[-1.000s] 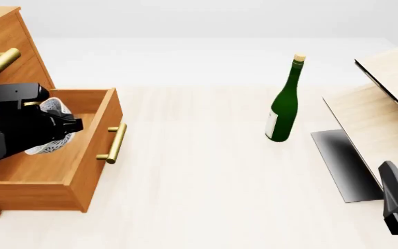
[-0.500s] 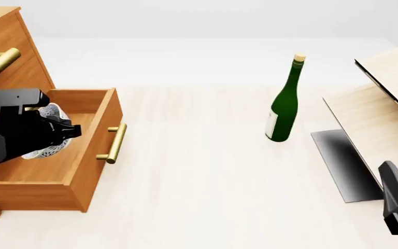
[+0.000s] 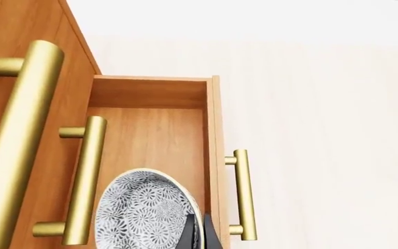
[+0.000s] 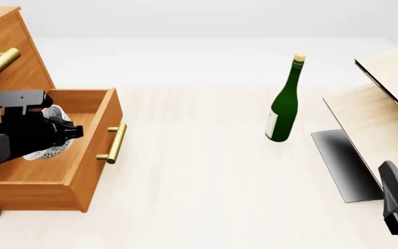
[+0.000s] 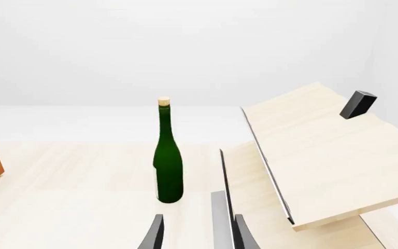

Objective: Put the bowl in the bottom drawer of the cabinet.

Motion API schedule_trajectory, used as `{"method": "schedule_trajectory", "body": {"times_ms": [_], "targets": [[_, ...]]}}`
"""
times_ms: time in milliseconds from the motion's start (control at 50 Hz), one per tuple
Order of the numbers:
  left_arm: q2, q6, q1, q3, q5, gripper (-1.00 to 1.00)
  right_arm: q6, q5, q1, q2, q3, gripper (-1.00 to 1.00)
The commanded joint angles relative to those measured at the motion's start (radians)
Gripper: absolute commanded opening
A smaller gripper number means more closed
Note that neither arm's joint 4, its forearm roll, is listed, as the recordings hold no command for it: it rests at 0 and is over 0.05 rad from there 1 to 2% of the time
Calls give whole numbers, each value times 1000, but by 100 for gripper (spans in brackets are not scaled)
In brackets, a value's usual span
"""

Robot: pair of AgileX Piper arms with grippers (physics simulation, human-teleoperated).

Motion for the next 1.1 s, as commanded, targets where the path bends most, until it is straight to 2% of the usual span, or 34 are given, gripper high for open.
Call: {"method": "schedule_trajectory", "body": {"times_ms": [20, 480, 1100], "targets": [[7, 2, 5, -13, -4, -100, 0, 0, 0, 0, 0, 100], [93, 4, 20, -22, -56, -100, 0, 0, 0, 0, 0, 100], [162, 33, 88, 5, -127, -100, 0, 0, 0, 0, 0, 100]]}}
